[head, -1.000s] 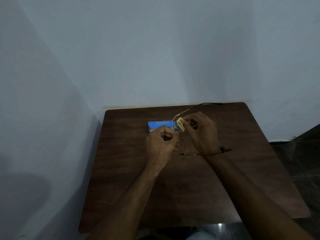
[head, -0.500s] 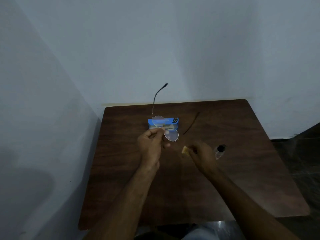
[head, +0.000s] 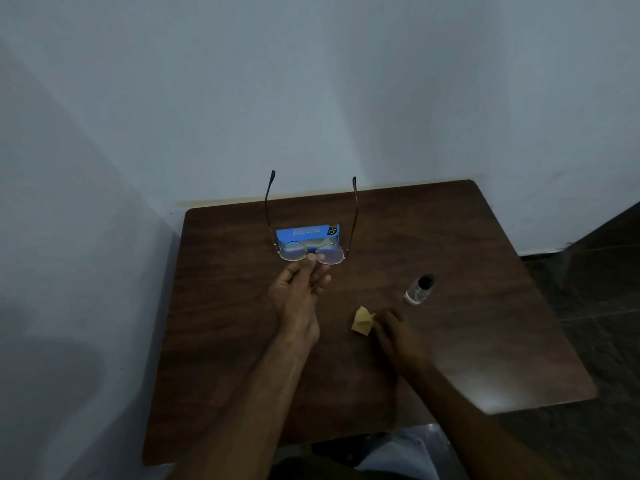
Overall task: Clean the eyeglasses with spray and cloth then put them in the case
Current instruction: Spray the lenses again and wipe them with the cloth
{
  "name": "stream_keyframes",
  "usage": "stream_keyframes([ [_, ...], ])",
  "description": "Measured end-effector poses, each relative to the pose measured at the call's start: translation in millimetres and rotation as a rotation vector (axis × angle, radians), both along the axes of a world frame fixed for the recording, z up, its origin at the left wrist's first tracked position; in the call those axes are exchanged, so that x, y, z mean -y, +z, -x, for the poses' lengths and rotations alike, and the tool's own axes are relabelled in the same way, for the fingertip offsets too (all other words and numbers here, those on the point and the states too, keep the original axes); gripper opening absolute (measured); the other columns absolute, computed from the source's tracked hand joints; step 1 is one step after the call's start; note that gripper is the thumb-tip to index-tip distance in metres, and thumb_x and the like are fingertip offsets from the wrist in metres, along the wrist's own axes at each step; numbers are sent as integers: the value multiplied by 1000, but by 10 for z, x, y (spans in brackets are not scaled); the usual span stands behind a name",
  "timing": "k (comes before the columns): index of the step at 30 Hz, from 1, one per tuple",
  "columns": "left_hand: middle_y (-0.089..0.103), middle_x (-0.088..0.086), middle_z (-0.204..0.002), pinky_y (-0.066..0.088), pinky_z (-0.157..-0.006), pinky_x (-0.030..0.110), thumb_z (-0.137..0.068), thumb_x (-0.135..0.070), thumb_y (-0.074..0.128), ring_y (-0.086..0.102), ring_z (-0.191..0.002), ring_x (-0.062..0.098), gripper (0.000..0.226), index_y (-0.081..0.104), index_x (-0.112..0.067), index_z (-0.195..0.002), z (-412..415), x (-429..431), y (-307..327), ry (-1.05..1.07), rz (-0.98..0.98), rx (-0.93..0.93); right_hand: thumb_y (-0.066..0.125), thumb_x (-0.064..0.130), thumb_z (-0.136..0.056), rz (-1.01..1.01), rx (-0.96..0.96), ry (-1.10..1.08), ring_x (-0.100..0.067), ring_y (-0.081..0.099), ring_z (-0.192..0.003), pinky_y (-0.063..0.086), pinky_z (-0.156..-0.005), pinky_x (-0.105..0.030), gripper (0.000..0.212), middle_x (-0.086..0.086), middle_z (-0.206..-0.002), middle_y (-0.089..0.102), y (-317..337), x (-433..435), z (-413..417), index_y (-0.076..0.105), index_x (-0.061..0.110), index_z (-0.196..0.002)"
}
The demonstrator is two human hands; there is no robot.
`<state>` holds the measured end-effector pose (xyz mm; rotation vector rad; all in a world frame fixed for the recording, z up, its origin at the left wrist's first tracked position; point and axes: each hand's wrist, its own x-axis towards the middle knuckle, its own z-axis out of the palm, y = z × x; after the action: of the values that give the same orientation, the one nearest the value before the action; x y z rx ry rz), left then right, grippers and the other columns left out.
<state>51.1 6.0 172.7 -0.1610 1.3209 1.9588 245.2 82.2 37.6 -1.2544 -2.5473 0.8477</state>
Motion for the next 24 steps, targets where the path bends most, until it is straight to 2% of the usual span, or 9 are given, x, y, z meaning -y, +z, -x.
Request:
stream_keyframes([
  [3,80,10,-98,62,-66,23,-93,-11,75,76,-84,15,19,75,-7,-111,5,-19,8,0,-27,12,68,22,-99,-88,-185,-415,-31,63,-99,49,-79,-38,13,-9,-108,63,162,-13,-302,68,11,-107],
  [6,80,9,-98,62,-68,22,-94,-11,74,76,-82,13,18,75,-7,-112,-17,-60,57,-12,-61,22,75,35,-93,51,-193,-660,-32,56,-122,49,-91,-44,55,-11,-137,54,163,-238,-447,53,10,-137],
  [8,80,9,-98,63,-69,22,-94,-11,74,76,-82,12,15,75,-7,-108,-45,-109,118,-27,-84,43,74,46,-92,142,-167,-533,-19,46,-132,46,-99,-40,69,2,-151,43,69,-399,-405,47,17,-148],
  [11,80,10,-98,64,-70,23,-94,-11,74,77,-84,14,11,77,-8,-104,-69,-179,224,-44,-102,44,66,63,-89,155,-243,-414,-12,58,-119,48,-92,-29,66,12,-135,53,-51,-587,-306,54,21,-138],
  [15,80,11,-98,64,-73,24,-94,-9,74,78,-85,14,9,77,-8,-102,-16,-204,373,-45,-133,6,69,32,-98,201,-415,-461,-17,66,-108,55,-89,-40,34,7,-118,67,33,-693,-173,55,25,-128],
  [18,80,11,-98,65,-75,26,-94,-8,73,78,-86,16,10,76,-7,-104,80,-188,480,-7,-147,-40,68,31,-96,241,-532,-440,-11,68,-101,57,-88,-46,24,11,-108,69,356,-695,-13,58,31,-118],
  [20,81,11,-97,65,-74,26,-95,-7,71,78,-85,16,9,75,-6,-103,140,-171,561,24,-149,-86,60,28,-99,256,-618,-375,-3,67,-94,59,-81,-39,25,7,-105,68,684,-645,154,58,26,-124],
  [22,81,10,-98,65,-72,26,-96,-6,69,79,-85,17,7,75,-6,-101,197,-155,656,57,-147,-151,50,23,-95,286,-731,-274,-9,69,-88,59,-73,-31,35,2,-98,67,1061,-575,340,56,18,-130],
  [24,80,10,-98,65,-72,26,-97,-5,68,78,-83,17,7,75,-7,-99,255,-133,770,94,-167,-214,47,24,-92,379,-849,-167,-28,70,-84,61,-73,-43,37,-6,-93,67,1448,-484,538,58,17,-127],
])
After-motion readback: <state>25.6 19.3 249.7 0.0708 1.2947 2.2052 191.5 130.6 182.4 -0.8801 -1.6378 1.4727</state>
